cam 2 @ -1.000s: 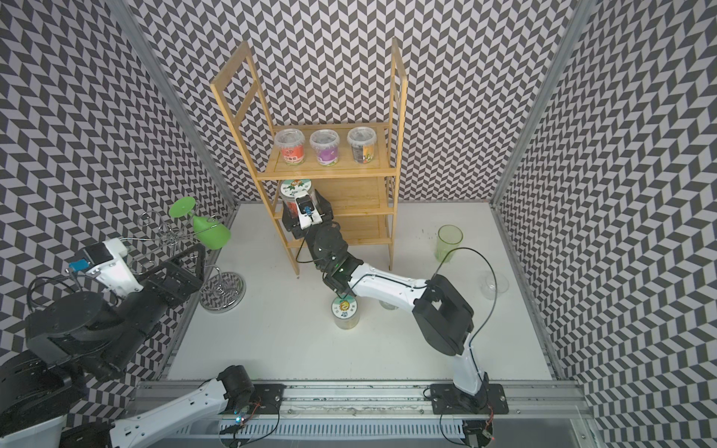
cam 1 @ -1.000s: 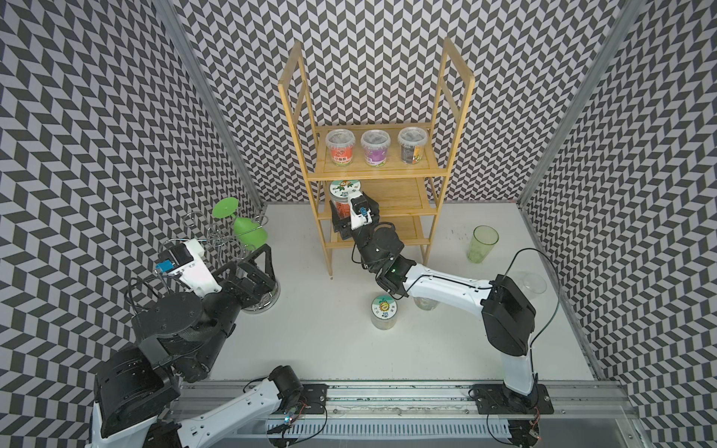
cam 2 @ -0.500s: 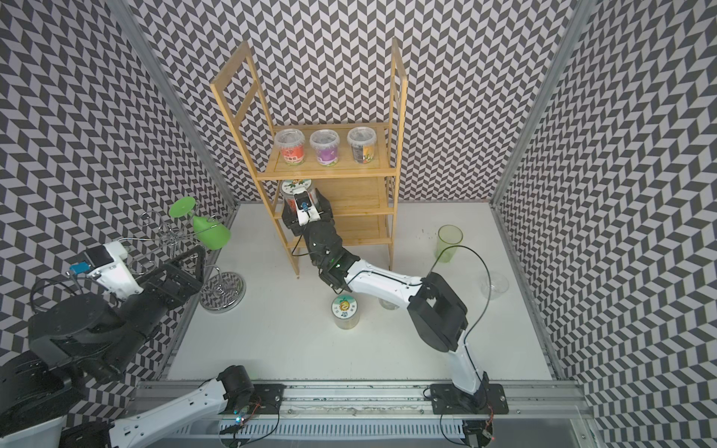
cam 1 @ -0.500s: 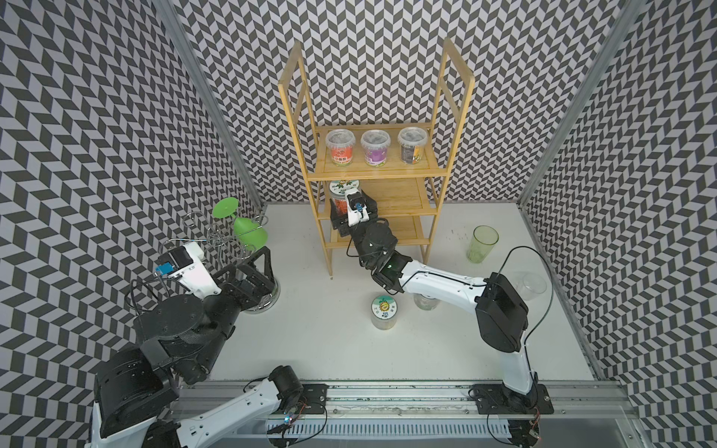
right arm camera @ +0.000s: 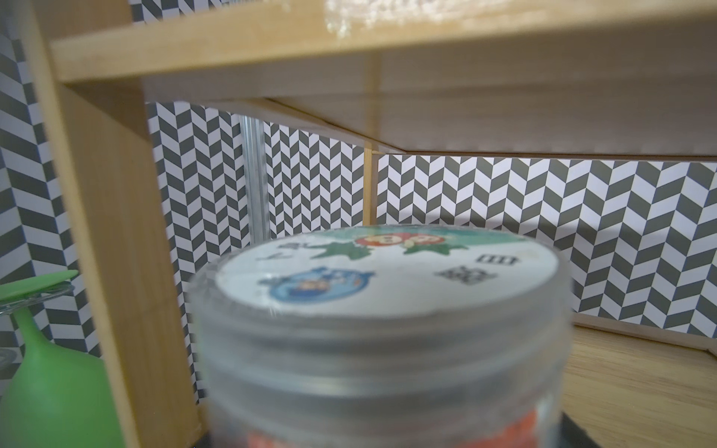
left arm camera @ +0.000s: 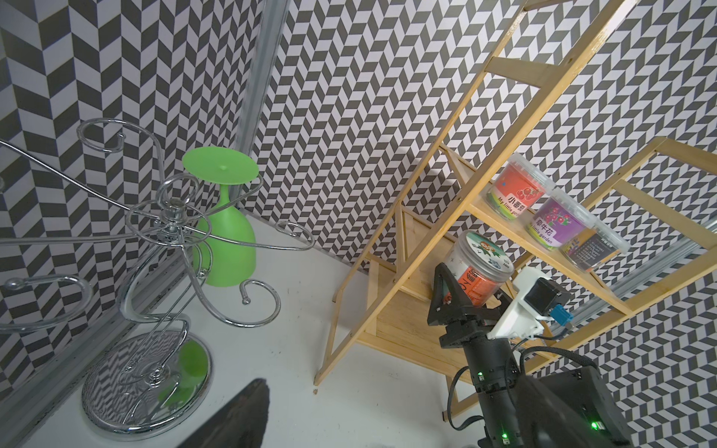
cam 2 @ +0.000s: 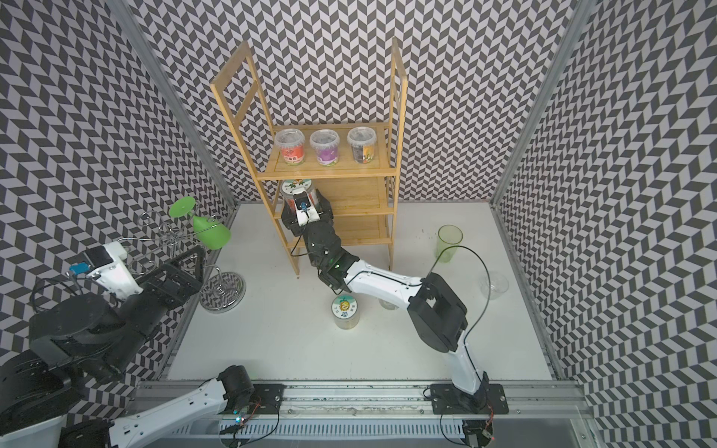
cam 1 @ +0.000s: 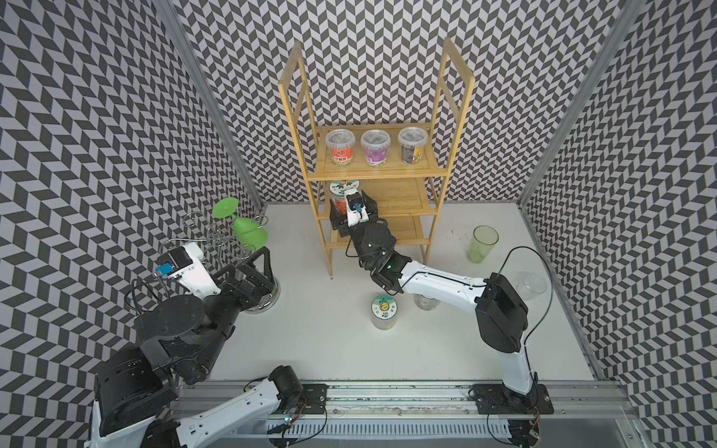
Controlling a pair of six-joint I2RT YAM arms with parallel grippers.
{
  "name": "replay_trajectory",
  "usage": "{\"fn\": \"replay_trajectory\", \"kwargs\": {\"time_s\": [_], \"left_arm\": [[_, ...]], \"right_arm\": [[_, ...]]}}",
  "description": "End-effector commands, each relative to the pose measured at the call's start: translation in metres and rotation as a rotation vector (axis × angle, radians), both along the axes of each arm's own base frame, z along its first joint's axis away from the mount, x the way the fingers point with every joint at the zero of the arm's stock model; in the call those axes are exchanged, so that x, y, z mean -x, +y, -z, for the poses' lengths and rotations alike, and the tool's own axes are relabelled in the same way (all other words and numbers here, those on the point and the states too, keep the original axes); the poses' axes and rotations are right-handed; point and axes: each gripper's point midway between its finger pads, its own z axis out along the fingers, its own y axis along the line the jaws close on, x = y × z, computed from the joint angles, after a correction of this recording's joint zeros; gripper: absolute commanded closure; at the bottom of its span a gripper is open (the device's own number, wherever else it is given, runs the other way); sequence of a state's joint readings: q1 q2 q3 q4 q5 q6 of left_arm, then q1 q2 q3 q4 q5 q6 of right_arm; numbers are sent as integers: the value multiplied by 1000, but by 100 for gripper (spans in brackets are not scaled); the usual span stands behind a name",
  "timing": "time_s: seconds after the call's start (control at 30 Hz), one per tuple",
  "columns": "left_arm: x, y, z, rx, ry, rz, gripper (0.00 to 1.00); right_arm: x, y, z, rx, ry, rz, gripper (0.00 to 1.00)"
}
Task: Place the seed container on the shelf
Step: Place the seed jar on the shelf.
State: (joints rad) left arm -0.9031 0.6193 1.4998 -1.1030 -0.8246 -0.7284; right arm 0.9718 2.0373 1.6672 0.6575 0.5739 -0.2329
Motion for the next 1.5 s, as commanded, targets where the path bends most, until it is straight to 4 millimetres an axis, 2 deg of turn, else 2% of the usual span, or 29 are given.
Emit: {"fn": "replay_trajectory", "kwargs": {"time_s": [0.0, 0.63, 0.97, 1.23, 1.47], "left_arm": [[2, 5, 5, -11, 7, -12, 0], [2, 4, 4, -14, 3, -4, 1], [-1, 1, 4, -25, 2, -1, 0], [0, 2, 5, -25, 1, 0, 0], [2, 6, 6, -20, 6, -7, 0]], "right_arm": [[0, -6, -14, -55, -16, 12, 14], [11, -24, -21, -50, -21, 38, 5], [18, -29, -36, -34, -36, 19, 4], [18, -30, -27, -12, -9, 15, 3], [20, -32, -27, -15, 2, 8, 3]]}}
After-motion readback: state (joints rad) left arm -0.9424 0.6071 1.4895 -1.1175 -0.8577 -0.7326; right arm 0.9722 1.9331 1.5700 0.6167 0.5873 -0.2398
